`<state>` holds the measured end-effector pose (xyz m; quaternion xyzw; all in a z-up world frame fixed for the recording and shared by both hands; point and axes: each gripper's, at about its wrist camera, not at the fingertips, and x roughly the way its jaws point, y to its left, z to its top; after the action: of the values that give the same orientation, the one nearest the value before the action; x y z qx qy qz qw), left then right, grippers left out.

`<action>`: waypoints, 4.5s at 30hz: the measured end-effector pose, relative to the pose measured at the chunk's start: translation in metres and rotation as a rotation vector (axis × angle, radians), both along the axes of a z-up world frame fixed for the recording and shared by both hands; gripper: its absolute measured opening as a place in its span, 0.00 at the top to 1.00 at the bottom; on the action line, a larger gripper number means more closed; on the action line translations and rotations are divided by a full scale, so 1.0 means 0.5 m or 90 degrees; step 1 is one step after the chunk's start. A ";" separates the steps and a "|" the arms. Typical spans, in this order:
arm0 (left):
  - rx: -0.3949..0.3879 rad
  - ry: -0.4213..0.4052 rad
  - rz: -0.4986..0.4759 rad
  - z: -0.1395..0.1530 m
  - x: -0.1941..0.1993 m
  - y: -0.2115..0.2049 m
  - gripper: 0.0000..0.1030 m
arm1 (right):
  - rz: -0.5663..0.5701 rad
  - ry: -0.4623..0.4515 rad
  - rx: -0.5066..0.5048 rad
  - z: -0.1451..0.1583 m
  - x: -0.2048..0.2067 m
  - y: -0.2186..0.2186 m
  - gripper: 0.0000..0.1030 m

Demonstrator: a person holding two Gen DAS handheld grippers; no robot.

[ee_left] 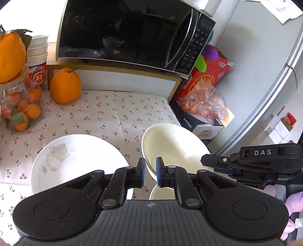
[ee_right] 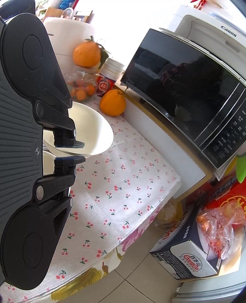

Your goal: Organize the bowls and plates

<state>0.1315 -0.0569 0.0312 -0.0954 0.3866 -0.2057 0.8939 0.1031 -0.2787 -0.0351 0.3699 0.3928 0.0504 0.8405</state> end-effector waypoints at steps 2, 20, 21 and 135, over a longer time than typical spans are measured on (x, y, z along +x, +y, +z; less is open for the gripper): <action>0.002 -0.010 -0.006 0.005 -0.006 0.001 0.90 | 0.001 0.002 0.003 0.003 -0.004 -0.001 0.91; -0.002 0.078 -0.051 -0.057 -0.038 -0.002 0.89 | 0.055 0.068 -0.066 -0.009 -0.058 0.005 0.90; 0.000 0.078 -0.053 -0.058 -0.039 -0.004 0.89 | 0.055 0.071 -0.067 -0.011 -0.059 0.004 0.90; 0.167 -0.069 -0.223 -0.086 -0.122 -0.019 0.10 | 0.218 -0.020 -0.393 -0.043 -0.081 0.062 0.23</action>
<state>0.0703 -0.0663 -0.0118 0.1012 0.3719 -0.3104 0.8689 0.0629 -0.2478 -0.0565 0.0262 0.4332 0.0753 0.8978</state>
